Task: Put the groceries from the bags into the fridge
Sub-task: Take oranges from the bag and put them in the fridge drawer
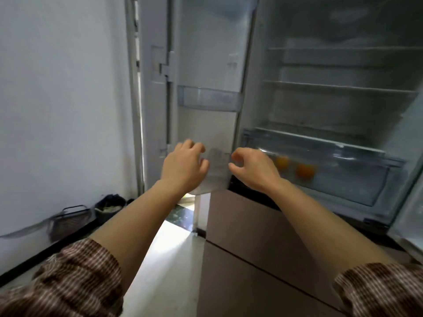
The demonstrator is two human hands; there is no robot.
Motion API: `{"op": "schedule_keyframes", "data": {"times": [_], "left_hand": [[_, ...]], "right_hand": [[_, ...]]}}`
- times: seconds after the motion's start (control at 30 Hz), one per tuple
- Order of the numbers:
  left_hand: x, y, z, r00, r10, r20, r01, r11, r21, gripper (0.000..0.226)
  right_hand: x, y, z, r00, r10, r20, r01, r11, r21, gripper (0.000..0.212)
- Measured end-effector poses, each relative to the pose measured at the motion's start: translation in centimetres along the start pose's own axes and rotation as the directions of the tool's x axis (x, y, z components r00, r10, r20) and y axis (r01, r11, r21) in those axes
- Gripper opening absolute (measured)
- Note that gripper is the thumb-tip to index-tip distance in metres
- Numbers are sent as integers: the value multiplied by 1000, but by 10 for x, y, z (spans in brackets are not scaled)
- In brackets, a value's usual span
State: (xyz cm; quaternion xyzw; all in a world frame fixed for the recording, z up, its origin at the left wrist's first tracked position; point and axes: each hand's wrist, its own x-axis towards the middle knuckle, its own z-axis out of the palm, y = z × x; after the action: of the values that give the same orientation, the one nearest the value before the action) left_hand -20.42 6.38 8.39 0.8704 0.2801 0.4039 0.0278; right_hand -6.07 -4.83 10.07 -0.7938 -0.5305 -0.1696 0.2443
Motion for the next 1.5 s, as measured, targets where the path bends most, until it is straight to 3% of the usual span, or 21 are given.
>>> {"op": "schedule_keyframes", "data": {"times": [0.23,0.47,0.67,0.87,1.2,1.5], "left_hand": [[-66,-142,-88,965,-261,18,252,945,207,34],[-133,-306,-176,857,-515,24,474,806,355,42],[-194,-461,-260,737,-674,41,587,669,455,43],[-251,-588,-297,622,-782,45,678,567,468,42],[-288,-768,-297,537,-837,105,697,511,503,43],[-295,-912,-253,564,-753,338,490,635,598,33]], "right_hand": [[8,-157,75,956,-267,117,267,963,17,35],[20,-349,185,861,-462,214,452,887,97,48],[24,-509,284,820,-494,291,464,870,169,45],[29,-627,363,758,-517,398,470,855,218,48],[62,-756,504,679,-578,452,463,815,347,50],[106,-828,630,572,-667,478,578,741,342,46]]}}
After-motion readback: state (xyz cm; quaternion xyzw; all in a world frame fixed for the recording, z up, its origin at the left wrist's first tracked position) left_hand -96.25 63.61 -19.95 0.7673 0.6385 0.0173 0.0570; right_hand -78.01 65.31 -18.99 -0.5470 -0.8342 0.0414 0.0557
